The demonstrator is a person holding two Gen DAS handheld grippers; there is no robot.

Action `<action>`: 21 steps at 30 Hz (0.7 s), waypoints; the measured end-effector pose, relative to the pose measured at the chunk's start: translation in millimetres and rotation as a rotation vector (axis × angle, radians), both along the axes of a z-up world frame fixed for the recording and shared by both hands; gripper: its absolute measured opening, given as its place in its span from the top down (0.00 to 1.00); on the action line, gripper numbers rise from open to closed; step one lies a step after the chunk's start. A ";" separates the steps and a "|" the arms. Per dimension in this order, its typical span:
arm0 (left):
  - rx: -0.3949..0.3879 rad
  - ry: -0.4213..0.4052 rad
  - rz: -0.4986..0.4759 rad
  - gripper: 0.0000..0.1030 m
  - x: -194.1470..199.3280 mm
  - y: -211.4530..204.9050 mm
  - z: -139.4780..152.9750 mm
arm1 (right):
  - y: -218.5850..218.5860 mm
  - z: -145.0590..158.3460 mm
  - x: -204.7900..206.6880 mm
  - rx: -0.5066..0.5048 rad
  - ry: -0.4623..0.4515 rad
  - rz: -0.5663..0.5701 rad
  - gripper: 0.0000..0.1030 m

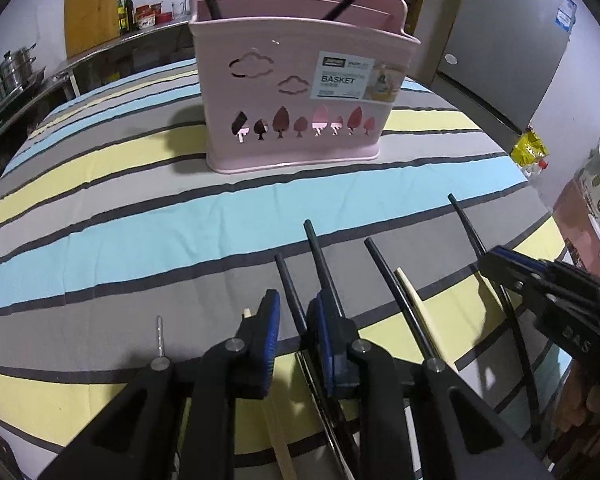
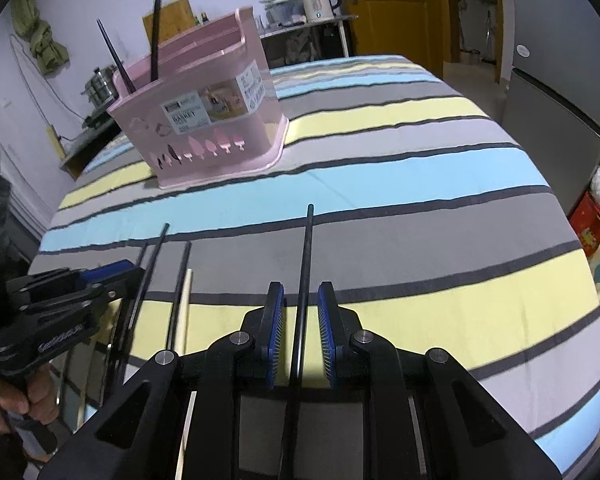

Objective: Organize utensils
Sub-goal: 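Close the left tool on a black chopstick while the right tool grasps another black chopstick, then carry the left tool's chopstick over the pink basket while the right tool carries its own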

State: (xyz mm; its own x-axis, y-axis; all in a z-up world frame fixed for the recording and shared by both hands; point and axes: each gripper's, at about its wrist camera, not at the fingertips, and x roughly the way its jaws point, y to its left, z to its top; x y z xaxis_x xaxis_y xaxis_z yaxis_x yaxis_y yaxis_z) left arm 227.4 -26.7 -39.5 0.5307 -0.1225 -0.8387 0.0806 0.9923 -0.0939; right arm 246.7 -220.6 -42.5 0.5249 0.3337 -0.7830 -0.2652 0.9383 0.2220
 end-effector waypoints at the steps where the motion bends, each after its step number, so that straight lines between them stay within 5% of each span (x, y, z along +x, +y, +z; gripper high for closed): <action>1: 0.008 -0.005 -0.002 0.81 -0.6 -1.1 -0.2 | 2.4 -0.7 2.6 -0.009 0.002 0.001 0.82; 8: 0.021 -0.025 -0.002 0.86 0.2 -3.3 -0.8 | 14.4 -1.3 18.7 -0.070 0.020 0.017 0.83; 11: 0.001 -0.025 0.006 0.90 1.2 -2.0 -1.1 | 18.5 -1.0 22.4 -0.104 0.018 0.022 0.91; 21: -0.174 -0.026 0.025 0.95 7.4 12.8 22.0 | 4.8 17.4 20.8 -0.026 0.002 0.007 0.95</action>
